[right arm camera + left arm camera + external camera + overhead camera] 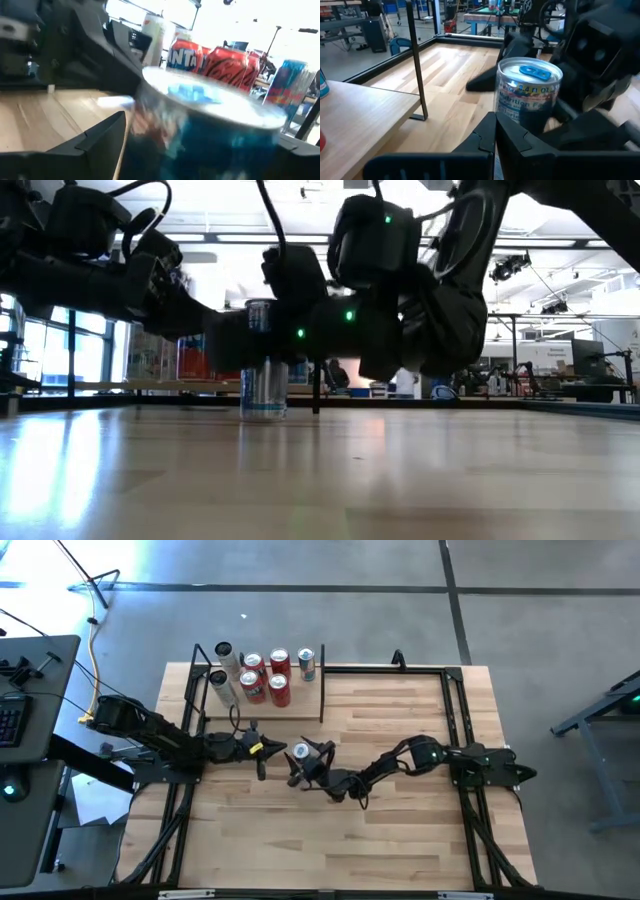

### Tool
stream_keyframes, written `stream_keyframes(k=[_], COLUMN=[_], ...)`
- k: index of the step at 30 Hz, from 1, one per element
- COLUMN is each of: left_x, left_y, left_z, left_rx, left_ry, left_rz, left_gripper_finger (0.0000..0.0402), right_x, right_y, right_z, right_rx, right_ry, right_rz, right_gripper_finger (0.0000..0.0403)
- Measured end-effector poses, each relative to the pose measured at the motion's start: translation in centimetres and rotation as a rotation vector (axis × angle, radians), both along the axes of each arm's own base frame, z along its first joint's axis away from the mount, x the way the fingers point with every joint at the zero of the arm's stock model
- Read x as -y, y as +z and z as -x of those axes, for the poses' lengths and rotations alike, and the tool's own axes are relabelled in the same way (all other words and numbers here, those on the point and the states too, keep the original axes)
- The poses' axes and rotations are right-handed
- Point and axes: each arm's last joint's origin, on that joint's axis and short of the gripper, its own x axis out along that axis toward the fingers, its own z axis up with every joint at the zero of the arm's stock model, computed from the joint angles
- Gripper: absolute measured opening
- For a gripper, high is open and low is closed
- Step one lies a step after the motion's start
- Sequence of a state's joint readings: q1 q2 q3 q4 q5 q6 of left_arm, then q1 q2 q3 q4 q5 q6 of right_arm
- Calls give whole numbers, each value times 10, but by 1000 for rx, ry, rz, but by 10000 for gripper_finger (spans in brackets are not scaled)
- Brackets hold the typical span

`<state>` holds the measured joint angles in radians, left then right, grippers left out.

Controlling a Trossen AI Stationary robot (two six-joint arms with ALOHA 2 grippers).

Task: Place canned beverage on shelf
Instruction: Put the blue soda can aligned with the other blue soda can on the shelf

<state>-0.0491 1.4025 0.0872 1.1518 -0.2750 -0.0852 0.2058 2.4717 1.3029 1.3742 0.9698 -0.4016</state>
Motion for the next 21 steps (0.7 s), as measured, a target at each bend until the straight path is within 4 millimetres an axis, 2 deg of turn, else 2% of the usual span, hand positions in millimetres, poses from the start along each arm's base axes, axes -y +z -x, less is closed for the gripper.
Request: stream_keyframes(k=[9, 21], left_x=[14, 29], left_y=[-1, 5], left_z=[0, 3], left_rx=[-3, 28], left_ry=[-122, -135], left_rz=[25, -31], left_gripper_finger=[0, 0], right_x=[-11, -12], right_y=[15, 37], right_z=[-1, -3], right_rx=[-34, -95], right_ry=[63, 91], right_rz=[-15, -39], right_gripper_finger=[318, 318])
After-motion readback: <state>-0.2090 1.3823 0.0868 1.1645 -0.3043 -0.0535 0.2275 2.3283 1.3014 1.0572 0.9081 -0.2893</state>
